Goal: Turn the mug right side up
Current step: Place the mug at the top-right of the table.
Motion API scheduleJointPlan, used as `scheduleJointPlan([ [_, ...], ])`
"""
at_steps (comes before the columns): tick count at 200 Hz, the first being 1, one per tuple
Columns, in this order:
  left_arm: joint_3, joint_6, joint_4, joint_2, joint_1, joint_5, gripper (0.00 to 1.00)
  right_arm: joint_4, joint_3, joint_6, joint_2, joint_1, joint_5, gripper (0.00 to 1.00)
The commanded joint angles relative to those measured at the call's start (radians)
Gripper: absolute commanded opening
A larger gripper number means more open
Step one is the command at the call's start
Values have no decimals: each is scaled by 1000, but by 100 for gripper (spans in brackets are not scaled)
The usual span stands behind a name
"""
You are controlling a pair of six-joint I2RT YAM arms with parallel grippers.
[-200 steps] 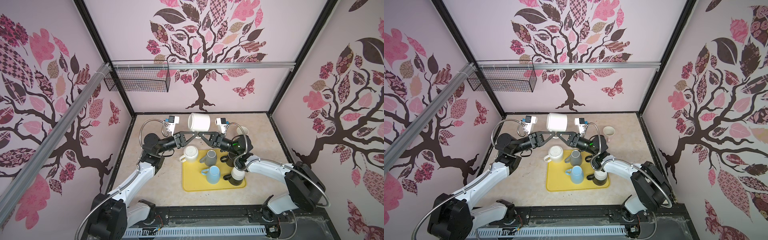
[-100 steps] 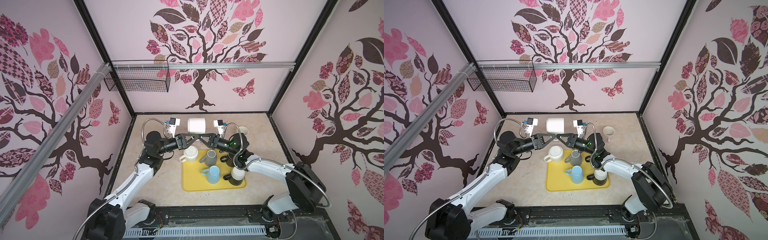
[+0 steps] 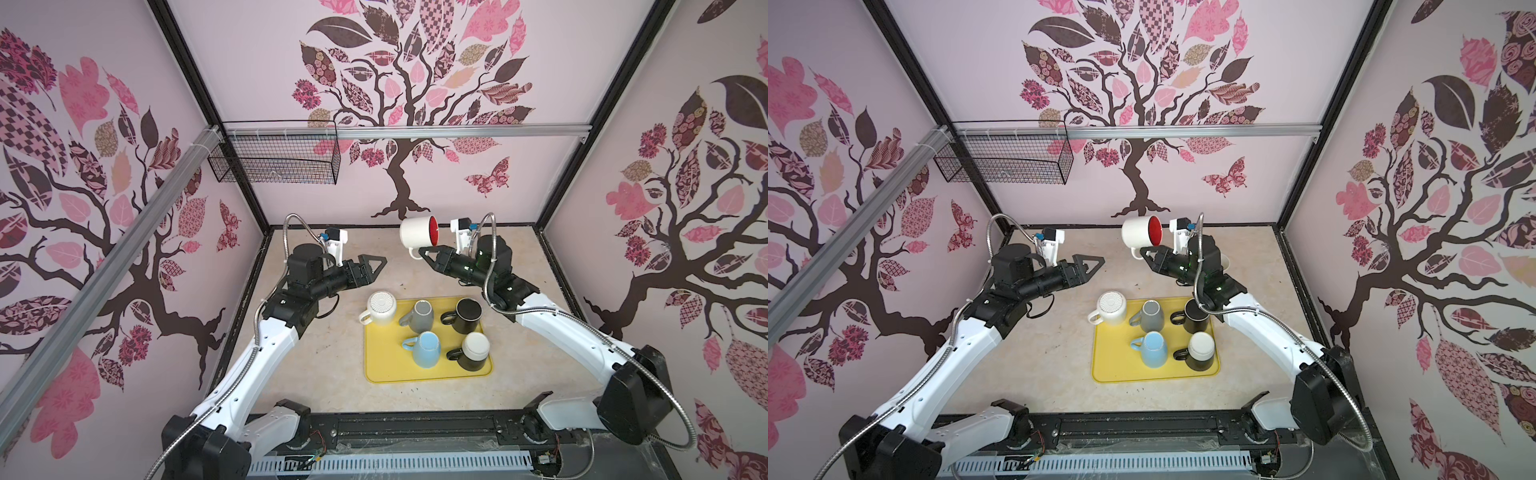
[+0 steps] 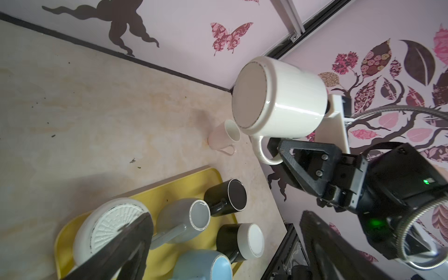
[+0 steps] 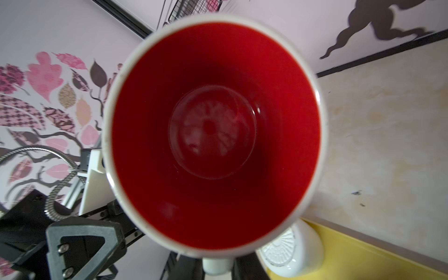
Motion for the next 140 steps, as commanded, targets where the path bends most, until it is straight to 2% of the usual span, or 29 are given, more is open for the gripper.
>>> scheduleJointPlan([
  [1, 34, 118, -107, -27, 3, 18, 98, -209, 113, -242, -33, 4, 227, 0],
  [27, 18, 161, -115, -81, 3, -45, 98, -333, 193, -350, 38, -1, 370, 0],
  [40, 29, 177, -142, -78, 3, -60, 98, -382, 229, -384, 80, -14, 401, 0],
  [140, 44, 186, -160, -41, 3, -25, 97, -498, 333, -445, 296, -120, 386, 0],
])
